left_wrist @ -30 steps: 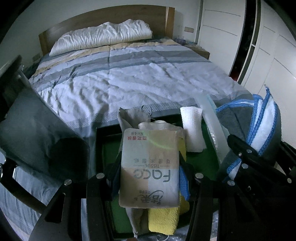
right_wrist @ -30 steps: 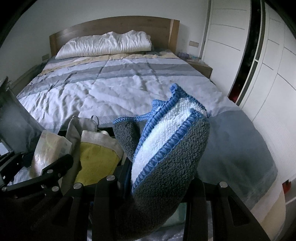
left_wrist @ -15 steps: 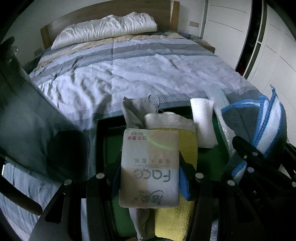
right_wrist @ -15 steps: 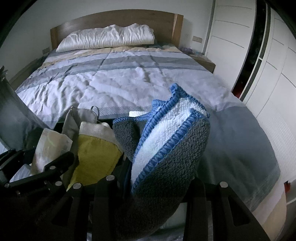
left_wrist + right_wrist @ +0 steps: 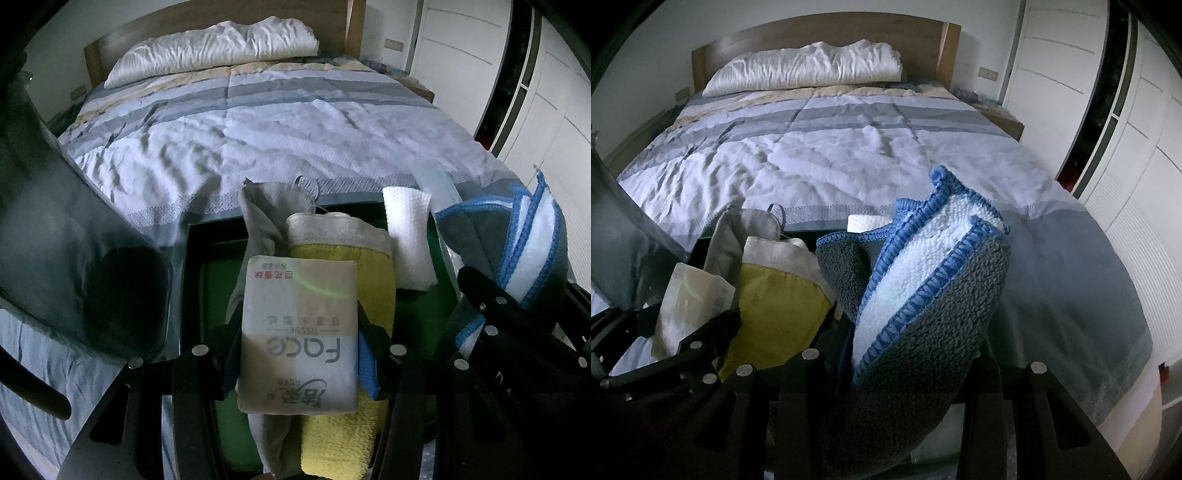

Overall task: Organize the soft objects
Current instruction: 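Hold the tissue pack and the cloth above the tray with both tools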

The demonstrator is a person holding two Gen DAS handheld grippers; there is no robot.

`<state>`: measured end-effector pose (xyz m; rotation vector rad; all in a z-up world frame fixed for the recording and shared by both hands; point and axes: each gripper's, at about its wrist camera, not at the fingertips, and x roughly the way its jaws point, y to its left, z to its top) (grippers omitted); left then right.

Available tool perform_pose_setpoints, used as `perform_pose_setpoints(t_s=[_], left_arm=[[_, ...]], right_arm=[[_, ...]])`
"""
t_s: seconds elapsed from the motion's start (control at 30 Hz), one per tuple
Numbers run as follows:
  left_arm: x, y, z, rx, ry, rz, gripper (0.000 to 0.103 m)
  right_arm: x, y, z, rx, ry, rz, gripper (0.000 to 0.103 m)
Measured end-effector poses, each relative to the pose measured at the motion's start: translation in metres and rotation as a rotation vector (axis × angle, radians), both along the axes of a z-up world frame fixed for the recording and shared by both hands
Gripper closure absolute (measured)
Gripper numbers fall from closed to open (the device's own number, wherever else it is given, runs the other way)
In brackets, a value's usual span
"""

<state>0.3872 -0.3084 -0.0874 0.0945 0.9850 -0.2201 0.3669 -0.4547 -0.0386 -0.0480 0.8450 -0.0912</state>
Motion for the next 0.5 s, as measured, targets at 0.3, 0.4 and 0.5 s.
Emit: perform_pose_setpoints(t_s=[0.3, 0.4, 0.5], left_arm=[[0.0016, -0.0008, -0.0046, 0.003, 0.009, 0.0, 0.057], [0.0022, -0.001, -0.0055, 0.003, 0.013, 0.0, 0.057], [0.0028, -0.0006, -0.0066, 0.001, 0.015, -0.001, 0.057]], right_arm=[[0.0063, -0.0019, -0.0037, -0.003, 0.019, 0.008, 0.066], [0.0083, -0.0015, -0.0049, -0.005, 0.026, 0.012, 0.066], [0.0099, -0.0021, -0.0062, -0.007, 0.035, 0.015, 0.066]])
